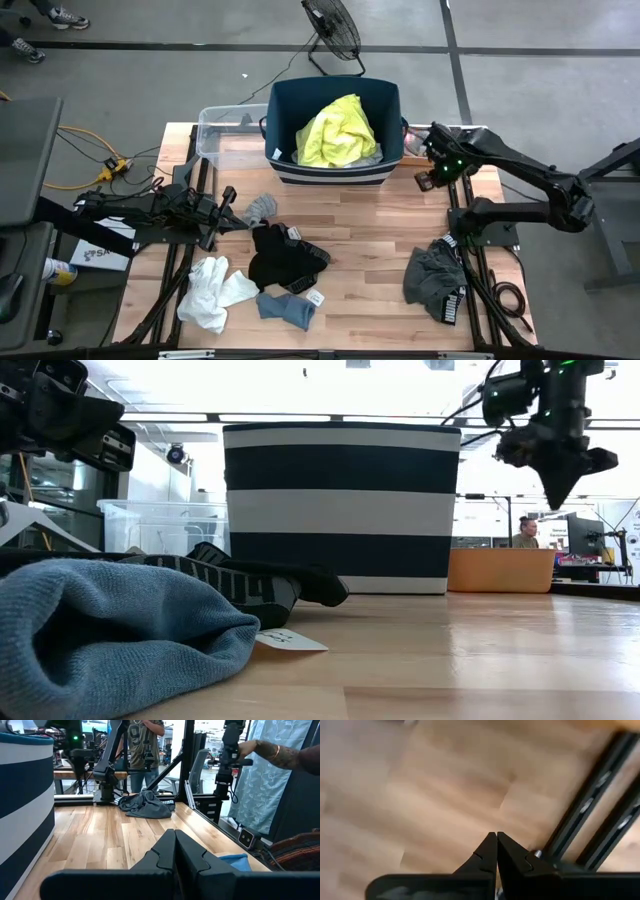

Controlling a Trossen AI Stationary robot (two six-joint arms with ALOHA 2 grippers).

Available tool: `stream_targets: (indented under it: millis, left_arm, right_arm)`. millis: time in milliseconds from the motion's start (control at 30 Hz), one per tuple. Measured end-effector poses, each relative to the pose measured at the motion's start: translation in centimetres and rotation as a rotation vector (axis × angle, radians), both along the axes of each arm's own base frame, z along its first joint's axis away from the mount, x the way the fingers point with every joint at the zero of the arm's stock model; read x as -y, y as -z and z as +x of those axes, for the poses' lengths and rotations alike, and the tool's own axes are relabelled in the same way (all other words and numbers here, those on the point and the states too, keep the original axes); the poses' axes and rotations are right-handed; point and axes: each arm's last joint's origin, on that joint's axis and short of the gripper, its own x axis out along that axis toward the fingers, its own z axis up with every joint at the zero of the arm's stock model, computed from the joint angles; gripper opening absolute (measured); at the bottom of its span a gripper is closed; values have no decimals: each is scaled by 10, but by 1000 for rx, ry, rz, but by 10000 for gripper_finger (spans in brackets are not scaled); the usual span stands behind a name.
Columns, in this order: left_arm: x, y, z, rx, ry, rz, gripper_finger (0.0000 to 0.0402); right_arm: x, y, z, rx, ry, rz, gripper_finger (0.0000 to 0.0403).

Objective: Pick & Place Cloths
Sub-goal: Put the gray boxer shorts into the transparent container

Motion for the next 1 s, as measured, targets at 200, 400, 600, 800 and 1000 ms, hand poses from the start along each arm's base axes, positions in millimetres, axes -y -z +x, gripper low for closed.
stream_targets:
  millis: [200,400,600,800,1000]
  left_arm:
    - [0,0,0,0,0,0,1]
    - [0,0,0,0,0,0,1]
    - [0,0,0,0,1,0,1]
    - [0,0,0,0,0,0,1]
    - [0,0,0,0,0,0,1]
  right_arm:
    - [-23,0,7,-6,-83,131,2]
    - [-47,0,20,12,-203,175,2]
    - [-74,0,29,17,-338,180,2]
    - [-102,-1,33,19,-411,191,8]
    - [-126,-1,36,44,-533,190,73]
